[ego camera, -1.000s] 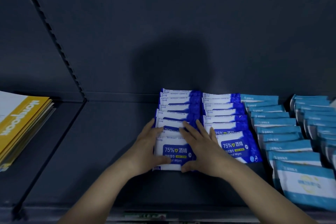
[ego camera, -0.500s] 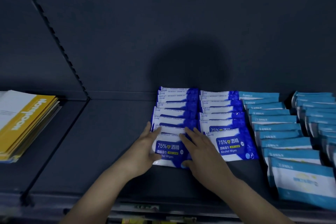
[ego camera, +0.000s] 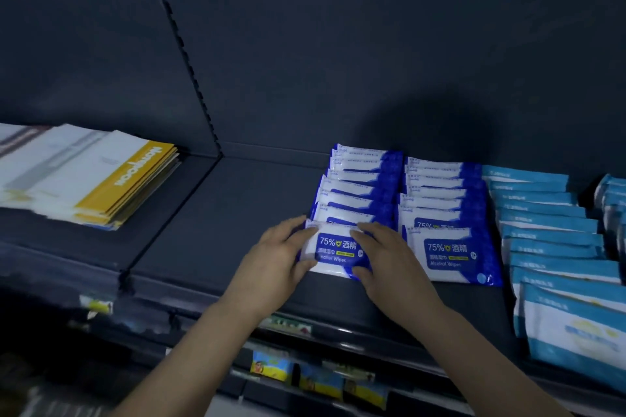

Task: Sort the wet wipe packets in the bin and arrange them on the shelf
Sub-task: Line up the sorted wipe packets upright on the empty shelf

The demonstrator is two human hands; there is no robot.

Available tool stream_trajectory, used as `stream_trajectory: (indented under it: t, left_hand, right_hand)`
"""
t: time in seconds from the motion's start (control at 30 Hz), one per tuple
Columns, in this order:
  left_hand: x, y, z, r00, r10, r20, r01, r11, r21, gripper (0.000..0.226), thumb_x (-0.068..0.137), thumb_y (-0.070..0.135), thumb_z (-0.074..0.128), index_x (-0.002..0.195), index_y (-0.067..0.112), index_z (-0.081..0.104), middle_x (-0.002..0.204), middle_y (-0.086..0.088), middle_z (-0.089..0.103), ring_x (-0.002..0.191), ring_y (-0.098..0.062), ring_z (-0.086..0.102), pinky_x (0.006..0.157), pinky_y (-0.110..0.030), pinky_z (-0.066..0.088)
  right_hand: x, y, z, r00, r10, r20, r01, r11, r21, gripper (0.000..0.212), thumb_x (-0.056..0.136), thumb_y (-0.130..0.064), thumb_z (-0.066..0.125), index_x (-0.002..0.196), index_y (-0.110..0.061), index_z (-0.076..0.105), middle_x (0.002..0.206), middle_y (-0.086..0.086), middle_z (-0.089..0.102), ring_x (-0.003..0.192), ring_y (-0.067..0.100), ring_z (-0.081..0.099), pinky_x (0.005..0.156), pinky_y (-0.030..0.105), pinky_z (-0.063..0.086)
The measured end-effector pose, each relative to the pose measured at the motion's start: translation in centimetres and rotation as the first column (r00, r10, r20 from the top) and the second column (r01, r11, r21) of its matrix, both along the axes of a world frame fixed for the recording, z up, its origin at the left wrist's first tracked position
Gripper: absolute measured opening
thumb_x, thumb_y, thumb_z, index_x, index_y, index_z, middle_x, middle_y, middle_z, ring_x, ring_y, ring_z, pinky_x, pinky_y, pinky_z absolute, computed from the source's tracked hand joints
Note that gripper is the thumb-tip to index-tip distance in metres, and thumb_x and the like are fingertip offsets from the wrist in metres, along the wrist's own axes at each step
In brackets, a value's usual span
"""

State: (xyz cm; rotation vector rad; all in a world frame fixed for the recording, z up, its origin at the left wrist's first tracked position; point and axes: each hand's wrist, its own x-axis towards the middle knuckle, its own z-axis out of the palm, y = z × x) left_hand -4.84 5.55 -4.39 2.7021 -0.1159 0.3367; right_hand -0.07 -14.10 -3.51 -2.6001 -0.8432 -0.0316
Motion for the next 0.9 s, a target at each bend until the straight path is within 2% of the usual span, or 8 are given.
stream_trajectory:
  t: [0.1, 0.23, 0.33, 0.4, 0.47, 0.6, 0.7, 0.9]
  left_hand:
    - [-4.0, 2.2, 1.1, 0.994, 0.003, 0.107, -0.018, 0.991, 0.135, 0.044, 0.074, 0.018, 0.079, 0.116, 0.017, 0.067, 0.119, -0.002, 0.062, 0.101, -0.026, 0.062, 0.073, -0.033, 0.056]
    - [-11.9, 8.0, 1.7, 0.980, 0.064, 0.186, -0.107, 0.968, 0.228, 0.036, 0.077, 0.010, 0.074, 0.113, 0.013, 0.067, 0.104, -0.001, 0.062, 0.088, -0.022, 0.060, 0.071, -0.030, 0.052]
    - [-19.8, 13.9, 1.5, 0.960, 0.196, 0.200, -0.246, 0.931, 0.269, 0.033, 0.076, 0.012, 0.065, 0.109, 0.013, 0.068, 0.096, -0.001, 0.062, 0.080, -0.023, 0.059, 0.069, -0.031, 0.048]
    - [-26.2, 17.9, 1.2, 0.934, 0.311, 0.178, -0.353, 0.885, 0.303, 0.031, 0.078, 0.018, 0.060, 0.107, 0.016, 0.068, 0.094, 0.000, 0.061, 0.079, -0.023, 0.059, 0.071, -0.031, 0.047]
    - [-33.1, 21.6, 1.3, 0.881, 0.444, 0.163, -0.473, 0.820, 0.324, 0.028, 0.081, 0.023, 0.057, 0.107, 0.018, 0.068, 0.095, 0.000, 0.062, 0.079, -0.023, 0.060, 0.067, -0.034, 0.051]
    - [-46.2, 27.9, 1.4, 0.735, 0.668, 0.114, -0.660, 0.667, 0.347, 0.034, 0.073, 0.021, 0.077, 0.105, 0.020, 0.065, 0.094, 0.001, 0.060, 0.075, -0.024, 0.059, 0.055, -0.034, 0.049]
    - [-53.9, 31.1, 1.2, 0.591, 0.804, 0.069, -0.763, 0.529, 0.371, 0.052, 0.061, 0.017, 0.086, 0.109, 0.018, 0.066, 0.096, 0.000, 0.061, 0.078, -0.025, 0.060, 0.059, -0.033, 0.051]
    - [-62.1, 34.2, 0.1, 0.353, 0.935, 0.042, -0.882, 0.317, 0.349, 0.052, 0.062, 0.016, 0.085, 0.111, 0.016, 0.068, 0.098, -0.002, 0.065, 0.080, -0.026, 0.062, 0.061, -0.033, 0.053]
  right_hand:
    - [-2.2, 2.4, 0.8, 0.997, 0.074, 0.026, -0.075, 0.996, 0.048, 0.049, 0.090, -0.015, 0.059, 0.137, -0.011, 0.046, 0.140, 0.004, 0.044, 0.130, 0.024, 0.038, 0.112, 0.030, 0.029]
    - [-6.9, 8.5, 1.9, 0.981, 0.192, 0.034, -0.195, 0.977, 0.086, 0.043, 0.095, -0.020, 0.052, 0.137, -0.017, 0.045, 0.139, -0.001, 0.043, 0.129, 0.018, 0.036, 0.109, 0.030, 0.030]
    - [-11.7, 14.8, 2.1, 0.952, 0.303, 0.048, -0.306, 0.948, 0.085, 0.041, 0.098, -0.023, 0.046, 0.138, -0.020, 0.042, 0.138, -0.006, 0.042, 0.128, 0.014, 0.036, 0.106, 0.025, 0.030]
    - [-15.7, 19.7, 2.0, 0.922, 0.385, 0.046, -0.387, 0.919, 0.077, 0.036, 0.095, -0.019, 0.051, 0.131, -0.018, 0.051, 0.127, -0.003, 0.051, 0.120, 0.017, 0.045, 0.098, 0.025, 0.036]
    - [-19.8, 24.8, 1.6, 0.874, 0.484, 0.039, -0.485, 0.872, 0.064, 0.030, 0.087, -0.011, 0.059, 0.117, -0.014, 0.062, 0.112, 0.001, 0.060, 0.107, 0.023, 0.054, 0.088, 0.025, 0.039]
    - [-28.2, 34.0, 1.5, 0.763, 0.646, 0.031, -0.647, 0.762, 0.030, 0.040, 0.091, -0.022, 0.055, 0.131, -0.020, 0.052, 0.125, -0.004, 0.054, 0.118, 0.017, 0.047, 0.099, 0.026, 0.036]
    - [-33.3, 39.7, 1.4, 0.674, 0.739, 0.010, -0.739, 0.674, -0.004, 0.043, 0.095, -0.025, 0.050, 0.137, -0.022, 0.045, 0.132, -0.005, 0.049, 0.124, 0.015, 0.042, 0.101, 0.024, 0.032]
    - [-40.1, 48.9, 0.8, 0.505, 0.863, -0.016, -0.863, 0.504, -0.025, 0.042, 0.094, -0.028, 0.051, 0.136, -0.024, 0.045, 0.130, -0.008, 0.049, 0.121, 0.012, 0.042, 0.098, 0.021, 0.033]
